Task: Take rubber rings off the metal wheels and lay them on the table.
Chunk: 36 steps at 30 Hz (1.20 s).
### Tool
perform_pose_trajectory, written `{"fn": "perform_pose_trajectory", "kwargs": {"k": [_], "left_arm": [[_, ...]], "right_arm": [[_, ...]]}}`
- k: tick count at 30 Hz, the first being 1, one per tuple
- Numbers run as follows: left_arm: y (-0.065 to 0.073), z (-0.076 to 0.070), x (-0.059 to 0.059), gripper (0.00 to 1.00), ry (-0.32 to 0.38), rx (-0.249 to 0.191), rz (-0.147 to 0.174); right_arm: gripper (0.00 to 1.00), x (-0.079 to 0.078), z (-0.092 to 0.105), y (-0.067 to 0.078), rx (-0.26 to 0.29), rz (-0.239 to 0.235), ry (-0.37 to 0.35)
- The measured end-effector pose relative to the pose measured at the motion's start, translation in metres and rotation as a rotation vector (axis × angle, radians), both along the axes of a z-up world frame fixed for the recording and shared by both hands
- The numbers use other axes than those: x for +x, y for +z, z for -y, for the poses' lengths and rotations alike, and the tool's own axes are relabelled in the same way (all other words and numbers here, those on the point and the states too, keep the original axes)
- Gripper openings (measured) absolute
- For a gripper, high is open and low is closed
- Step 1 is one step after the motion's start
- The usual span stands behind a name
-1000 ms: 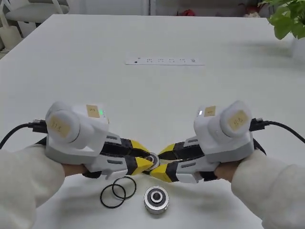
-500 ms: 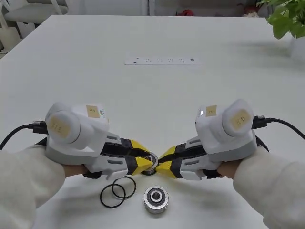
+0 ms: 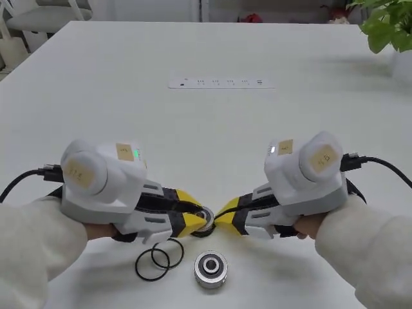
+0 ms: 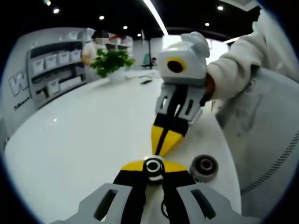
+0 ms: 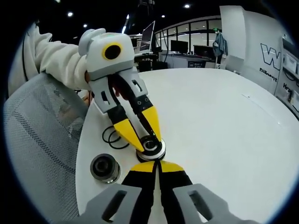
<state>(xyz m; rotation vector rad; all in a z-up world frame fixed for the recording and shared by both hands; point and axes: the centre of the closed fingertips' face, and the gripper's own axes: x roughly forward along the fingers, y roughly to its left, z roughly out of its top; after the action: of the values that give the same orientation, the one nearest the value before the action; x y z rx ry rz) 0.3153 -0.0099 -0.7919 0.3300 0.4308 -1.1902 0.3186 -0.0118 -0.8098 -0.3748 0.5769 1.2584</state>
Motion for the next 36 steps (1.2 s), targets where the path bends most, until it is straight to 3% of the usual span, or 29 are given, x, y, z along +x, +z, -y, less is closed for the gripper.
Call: {"fn": "perform_pose_trajectory", "kwargs": {"k": [4,16,20,21,22,31,36], "left_arm": [[0.0,0.0,0.0,0.13,-0.006,0.005,0.009],[0.0,0.0,-0.001,0.14,-0.008,0.002,0.022],[-0.001,-0.002,0.0,0.14,-0.003,0.002,0.018],[-0.002,-0.002,-0.001,0.14,0.008,-0.007,0.0],[-0.005,-0.004,0.0,0.14,-0.002,0.008,0.005],[-0.003,-0.003,0.0,0.14,0.004,0.007,0.016],[-0.003,-0.003,0.001,0.14,0.009,-0.001,0.016]], "right_arm": [[0.0,0.001,0.001,0.001,0.011,-0.025,-0.023],[0.0,0.004,0.005,0.006,0.097,-0.165,-0.131],[0.0,0.006,0.006,0.008,0.124,-0.195,-0.16],[0.0,0.007,0.007,0.009,0.126,-0.195,-0.164],[0.0,0.006,0.007,0.009,0.133,-0.204,-0.168],[0.0,0.006,0.005,0.012,0.176,-0.266,-0.205],[0.0,0.007,0.004,0.013,0.214,-0.333,-0.247]]}}
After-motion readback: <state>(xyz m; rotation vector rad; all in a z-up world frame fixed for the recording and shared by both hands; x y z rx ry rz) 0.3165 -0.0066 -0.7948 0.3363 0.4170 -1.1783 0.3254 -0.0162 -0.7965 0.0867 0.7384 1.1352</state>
